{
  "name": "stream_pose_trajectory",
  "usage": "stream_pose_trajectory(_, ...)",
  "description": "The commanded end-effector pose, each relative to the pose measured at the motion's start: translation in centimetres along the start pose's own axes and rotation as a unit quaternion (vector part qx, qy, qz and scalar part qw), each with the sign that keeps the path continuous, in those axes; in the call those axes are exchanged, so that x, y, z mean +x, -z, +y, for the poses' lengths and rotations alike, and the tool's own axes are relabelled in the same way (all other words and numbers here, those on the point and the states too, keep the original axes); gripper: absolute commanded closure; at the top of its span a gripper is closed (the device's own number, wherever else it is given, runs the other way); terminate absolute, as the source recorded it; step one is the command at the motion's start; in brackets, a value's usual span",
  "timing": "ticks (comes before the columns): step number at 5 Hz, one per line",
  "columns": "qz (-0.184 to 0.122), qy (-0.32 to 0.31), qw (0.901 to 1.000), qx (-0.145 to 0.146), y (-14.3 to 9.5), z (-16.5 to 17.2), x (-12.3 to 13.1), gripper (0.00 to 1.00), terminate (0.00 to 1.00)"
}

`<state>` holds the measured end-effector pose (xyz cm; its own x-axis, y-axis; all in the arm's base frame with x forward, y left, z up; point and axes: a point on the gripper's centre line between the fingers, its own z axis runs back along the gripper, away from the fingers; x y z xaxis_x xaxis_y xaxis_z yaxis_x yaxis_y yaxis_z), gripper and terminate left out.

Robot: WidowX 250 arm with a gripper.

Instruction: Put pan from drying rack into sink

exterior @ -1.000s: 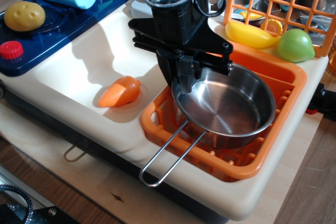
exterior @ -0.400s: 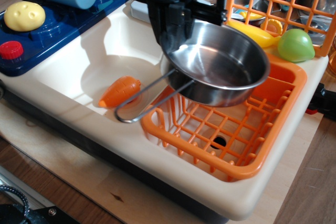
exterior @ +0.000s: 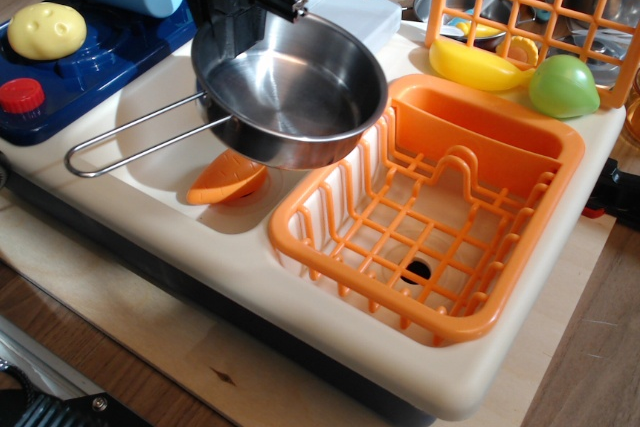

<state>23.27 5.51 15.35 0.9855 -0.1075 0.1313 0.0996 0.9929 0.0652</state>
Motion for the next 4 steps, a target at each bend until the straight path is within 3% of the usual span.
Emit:
stream_pose_trajectory(1, -0.058, 0.027, 0.997, 0.042, 0.5, 3.1, -0.1, 1.0, 0.0)
stream_pose_trajectory(2, -0.087, 0.05, 0.9931, 0.061, 1.4, 4.6, 0.1, 0.0, 0.0)
stream_pose_trajectory(3, -0.087, 0.05, 0.9931, 0.061, 1.4, 4.6, 0.1, 0.0, 0.0)
stream_pose_trajectory(4, -0.087, 0.05, 0.9931, 0.061, 1.4, 4.6, 0.1, 0.0, 1.0)
